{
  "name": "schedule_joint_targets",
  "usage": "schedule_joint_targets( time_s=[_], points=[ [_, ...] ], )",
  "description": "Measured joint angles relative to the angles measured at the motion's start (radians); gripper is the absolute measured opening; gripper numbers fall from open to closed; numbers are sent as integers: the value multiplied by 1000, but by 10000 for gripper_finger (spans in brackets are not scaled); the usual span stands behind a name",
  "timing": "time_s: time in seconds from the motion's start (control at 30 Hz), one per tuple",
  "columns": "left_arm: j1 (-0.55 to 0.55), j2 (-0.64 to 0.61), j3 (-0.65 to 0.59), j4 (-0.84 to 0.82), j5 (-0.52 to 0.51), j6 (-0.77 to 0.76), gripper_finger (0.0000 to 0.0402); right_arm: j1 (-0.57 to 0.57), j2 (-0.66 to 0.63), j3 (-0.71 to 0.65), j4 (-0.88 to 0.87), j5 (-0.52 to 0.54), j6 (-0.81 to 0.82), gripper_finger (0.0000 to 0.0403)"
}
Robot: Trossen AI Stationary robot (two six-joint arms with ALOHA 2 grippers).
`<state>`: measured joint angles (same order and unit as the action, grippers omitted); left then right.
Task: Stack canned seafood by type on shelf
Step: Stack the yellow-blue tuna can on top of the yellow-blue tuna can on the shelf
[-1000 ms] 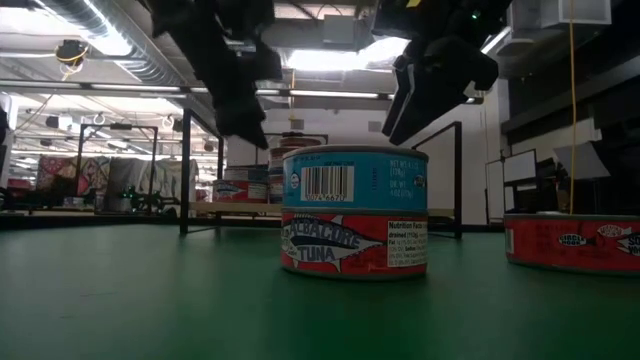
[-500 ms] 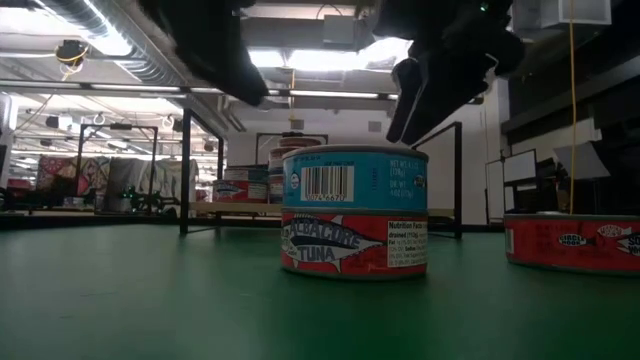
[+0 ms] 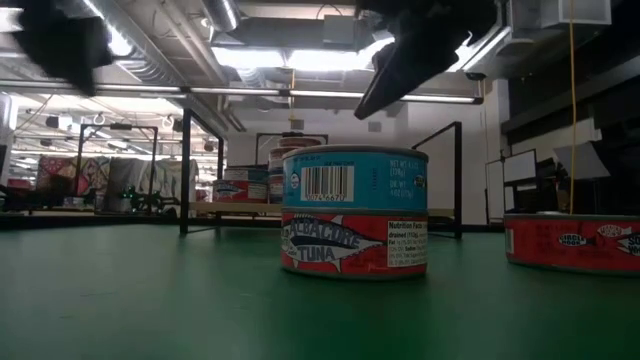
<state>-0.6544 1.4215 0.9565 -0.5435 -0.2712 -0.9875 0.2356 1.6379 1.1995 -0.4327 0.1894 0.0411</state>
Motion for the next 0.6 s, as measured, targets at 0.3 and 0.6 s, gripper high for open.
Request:
schedule_joint_targets(
  time_s=[0.3, 0.6],
  points=[
    [-90, 94, 0, -125, 36, -174, 262, 0, 0, 0, 4, 0, -1, 260],
    [-71, 197, 0, -126, 68, -227, 262, 0, 0, 0, 5, 0, -2, 260]
  ],
)
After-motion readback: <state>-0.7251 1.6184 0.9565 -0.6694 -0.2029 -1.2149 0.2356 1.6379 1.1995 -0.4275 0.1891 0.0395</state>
